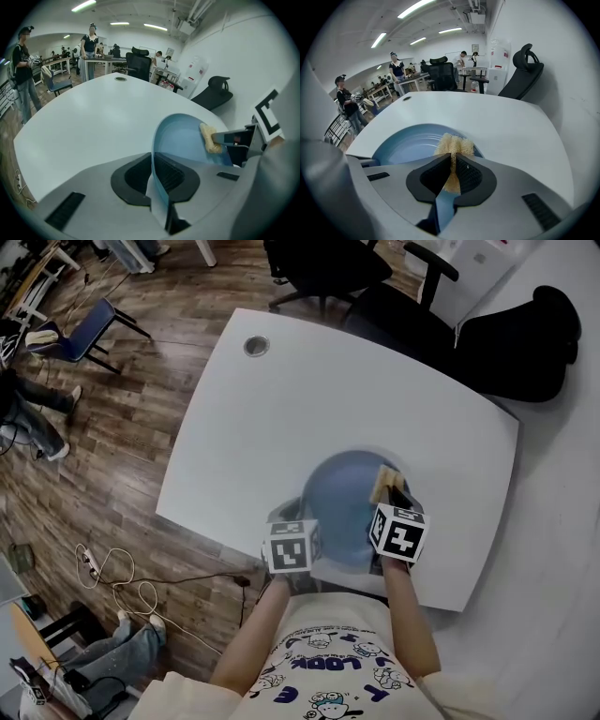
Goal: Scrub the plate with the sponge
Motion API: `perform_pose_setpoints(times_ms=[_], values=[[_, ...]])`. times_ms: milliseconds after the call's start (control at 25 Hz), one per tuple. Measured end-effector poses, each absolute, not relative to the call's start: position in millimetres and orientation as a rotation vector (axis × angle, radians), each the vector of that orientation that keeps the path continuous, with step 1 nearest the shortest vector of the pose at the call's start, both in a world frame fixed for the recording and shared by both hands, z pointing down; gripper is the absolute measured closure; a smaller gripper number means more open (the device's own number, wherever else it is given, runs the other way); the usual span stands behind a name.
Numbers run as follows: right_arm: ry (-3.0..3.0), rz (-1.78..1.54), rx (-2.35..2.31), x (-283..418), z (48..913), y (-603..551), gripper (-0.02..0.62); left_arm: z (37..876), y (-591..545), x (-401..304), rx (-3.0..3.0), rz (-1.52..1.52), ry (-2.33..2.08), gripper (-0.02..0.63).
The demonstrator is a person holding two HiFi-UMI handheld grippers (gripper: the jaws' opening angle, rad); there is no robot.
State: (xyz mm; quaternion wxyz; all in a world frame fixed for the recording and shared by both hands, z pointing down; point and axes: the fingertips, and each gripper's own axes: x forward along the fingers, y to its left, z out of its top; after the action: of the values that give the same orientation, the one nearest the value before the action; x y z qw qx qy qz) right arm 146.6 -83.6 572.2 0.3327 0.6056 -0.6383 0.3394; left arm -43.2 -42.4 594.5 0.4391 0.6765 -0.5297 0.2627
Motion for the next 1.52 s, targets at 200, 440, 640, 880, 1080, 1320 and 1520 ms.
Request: perform_pose_setpoints(times_ms=[200,440,640,880,1080,1320,1520], values=[[-1.632,0.976,1.594,148,576,-91,0.549,593,-43,-41,1.691,0.663,-1.291,0.577],[-1.606,0.980,1.583,144,576,-98,0.550,595,-41,-41,1.706,0.676,-1.281,0.577],[-1.640,0.964,1.522,133,578,-108,0.549,593,-42,-38,1.708,0.679,-1.262,0.577],[-1.765,0.934,1.370,94,579,-119,0.550,592,-43,-38,1.704,0.684,-1.256,0.575],[-1.839,0.908,1.227,55,582,-117,0.550,594,-41,-37,1.688,0.684,-1.263,0.575],[-1.887,0.913,1.151,36,588,-109,0.550,594,-42,-38,1.691,0.677,-1.264,0.575],[-1.919,0.944,1.081,26,583,-105,0.550,590,-43,-39,1.694,0.677,-1.264,0.575]])
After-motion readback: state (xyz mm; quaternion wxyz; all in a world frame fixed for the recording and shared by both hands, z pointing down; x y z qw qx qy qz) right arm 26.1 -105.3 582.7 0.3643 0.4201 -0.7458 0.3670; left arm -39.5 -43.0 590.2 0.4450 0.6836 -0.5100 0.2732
